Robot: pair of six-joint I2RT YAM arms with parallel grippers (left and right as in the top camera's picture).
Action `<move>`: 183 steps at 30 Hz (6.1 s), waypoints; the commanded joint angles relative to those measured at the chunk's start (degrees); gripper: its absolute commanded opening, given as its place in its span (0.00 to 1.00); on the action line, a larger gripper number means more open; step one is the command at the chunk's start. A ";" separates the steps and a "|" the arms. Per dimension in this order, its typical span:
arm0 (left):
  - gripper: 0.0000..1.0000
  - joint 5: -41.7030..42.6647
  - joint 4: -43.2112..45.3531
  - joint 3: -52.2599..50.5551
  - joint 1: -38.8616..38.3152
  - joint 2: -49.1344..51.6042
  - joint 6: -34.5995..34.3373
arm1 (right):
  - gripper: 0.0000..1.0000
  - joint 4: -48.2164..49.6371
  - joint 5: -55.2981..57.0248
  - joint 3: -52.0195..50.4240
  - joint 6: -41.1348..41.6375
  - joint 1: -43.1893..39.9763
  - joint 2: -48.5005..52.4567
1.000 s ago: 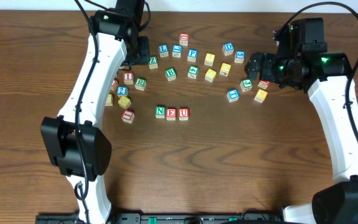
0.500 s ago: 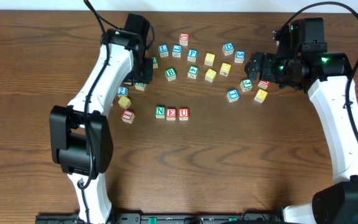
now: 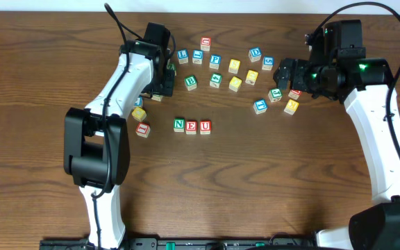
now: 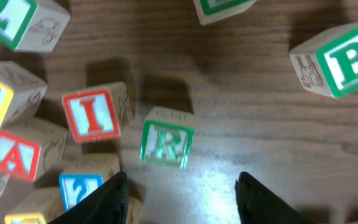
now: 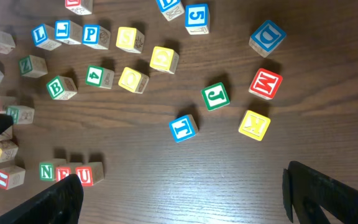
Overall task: Spell out NEURIPS
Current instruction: 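Lower the left gripper and close it on the green R block, then carry the R block with the left gripper toward the N-E-U row, then lower the R block right of the U block and open the left gripper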
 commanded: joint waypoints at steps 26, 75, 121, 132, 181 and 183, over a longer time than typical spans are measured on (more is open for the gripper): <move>0.55 -3.28 4.74 -1.14 0.28 6.08 0.61 | 0.99 0.00 0.04 1.01 0.44 0.35 0.00; 0.30 -3.06 -6.38 -1.49 -22.69 -8.87 -27.56 | 0.99 0.00 0.04 1.01 0.44 0.28 0.00; 0.29 -0.48 2.47 -5.40 -26.21 2.97 -38.71 | 0.99 0.00 0.04 1.01 0.44 0.28 0.00; 0.30 -0.66 5.88 -8.48 -26.21 2.97 -38.27 | 0.99 0.00 0.04 1.01 0.44 0.28 0.00; 0.29 -3.69 4.09 -8.48 -24.96 2.97 -32.87 | 0.99 0.00 0.04 1.01 0.44 0.28 0.00; 0.31 -3.67 4.09 -8.48 -24.96 2.97 -32.87 | 0.99 0.00 0.04 1.01 0.44 0.28 0.00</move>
